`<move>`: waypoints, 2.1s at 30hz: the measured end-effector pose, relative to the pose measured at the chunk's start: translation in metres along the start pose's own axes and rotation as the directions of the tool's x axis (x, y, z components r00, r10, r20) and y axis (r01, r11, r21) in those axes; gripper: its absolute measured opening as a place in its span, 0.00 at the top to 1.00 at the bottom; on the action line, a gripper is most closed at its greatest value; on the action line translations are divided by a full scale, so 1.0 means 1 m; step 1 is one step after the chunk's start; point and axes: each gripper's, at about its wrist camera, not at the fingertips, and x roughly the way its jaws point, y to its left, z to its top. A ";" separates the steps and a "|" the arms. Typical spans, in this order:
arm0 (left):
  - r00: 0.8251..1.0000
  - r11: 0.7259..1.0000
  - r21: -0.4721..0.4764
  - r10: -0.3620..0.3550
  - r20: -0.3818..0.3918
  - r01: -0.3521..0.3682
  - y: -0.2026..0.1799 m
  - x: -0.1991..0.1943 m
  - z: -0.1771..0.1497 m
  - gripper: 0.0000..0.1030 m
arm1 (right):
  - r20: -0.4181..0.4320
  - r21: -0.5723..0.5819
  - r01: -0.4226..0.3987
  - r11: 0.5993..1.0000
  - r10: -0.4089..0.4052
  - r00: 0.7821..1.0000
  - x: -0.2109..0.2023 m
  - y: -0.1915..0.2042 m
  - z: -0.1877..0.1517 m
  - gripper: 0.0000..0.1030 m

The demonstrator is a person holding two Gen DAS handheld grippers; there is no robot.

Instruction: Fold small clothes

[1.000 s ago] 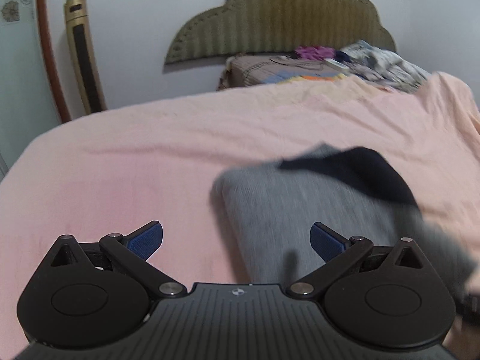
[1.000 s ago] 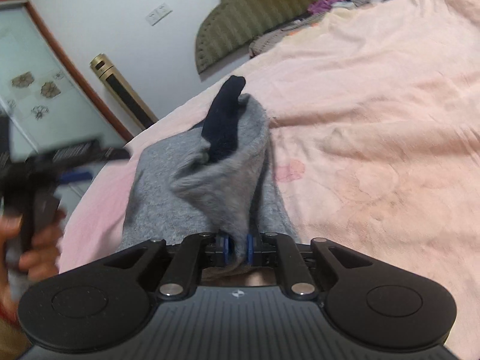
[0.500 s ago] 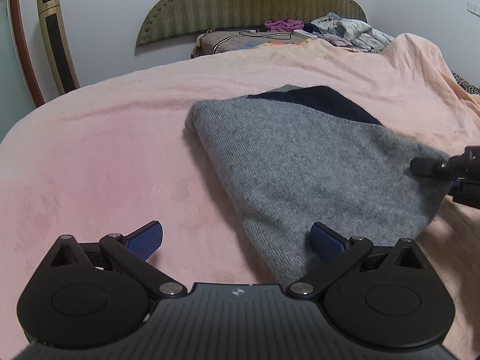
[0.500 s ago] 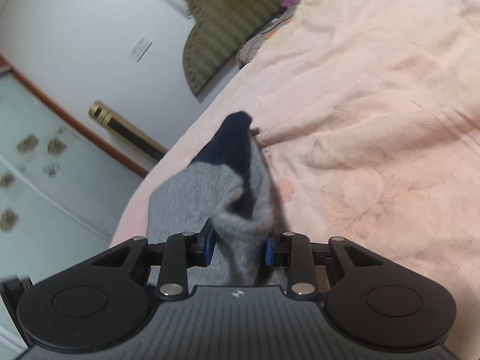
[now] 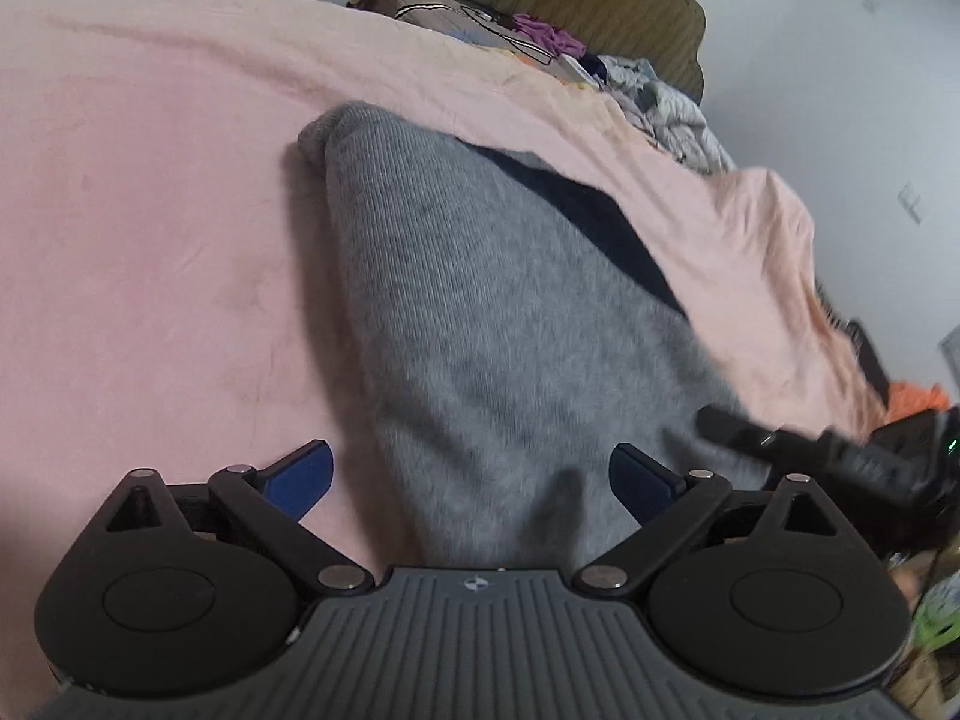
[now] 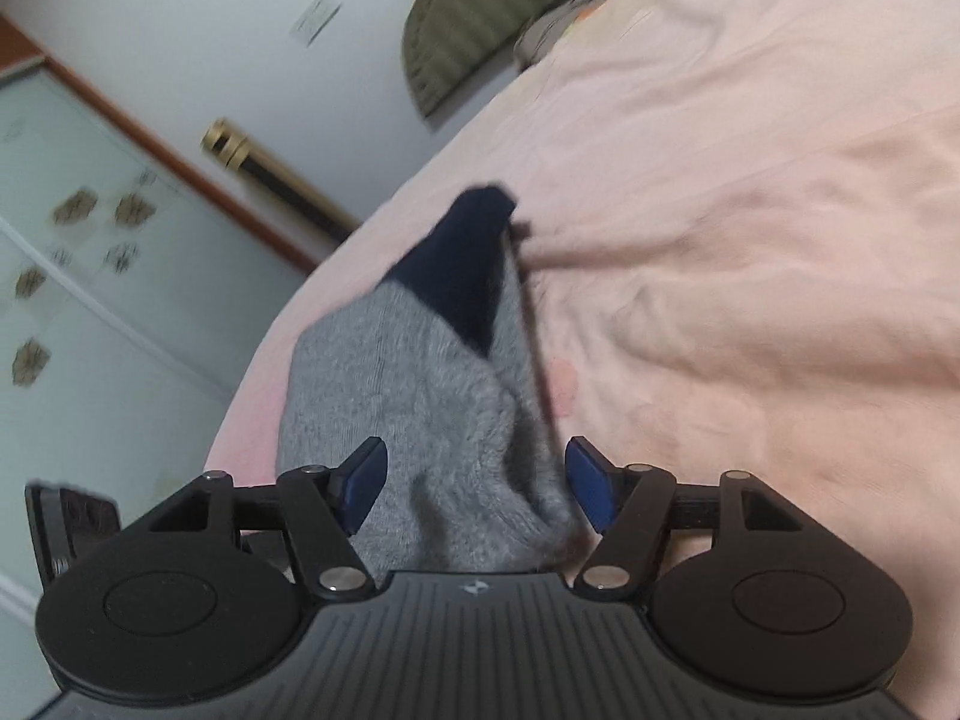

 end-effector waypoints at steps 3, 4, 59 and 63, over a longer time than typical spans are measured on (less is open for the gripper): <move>0.998 0.996 -0.075 -0.057 -0.008 0.056 0.009 0.005 0.008 0.07 | -0.030 -0.047 -0.035 0.998 0.033 0.999 0.019 0.006 0.006 0.37; 0.997 0.995 -0.078 -0.070 -0.014 0.069 0.010 0.006 0.009 0.07 | -0.040 -0.056 -0.047 0.997 0.044 0.998 0.025 0.008 0.008 0.37; 0.938 0.917 0.269 0.223 0.264 -0.294 -0.016 0.050 0.104 0.85 | 0.070 -0.272 0.009 0.962 0.011 0.998 0.102 0.039 0.077 0.76; 0.901 0.871 0.274 0.336 0.274 -0.408 -0.017 0.054 0.101 0.56 | 0.072 -0.300 0.174 0.938 -0.159 0.985 0.111 0.045 0.075 0.64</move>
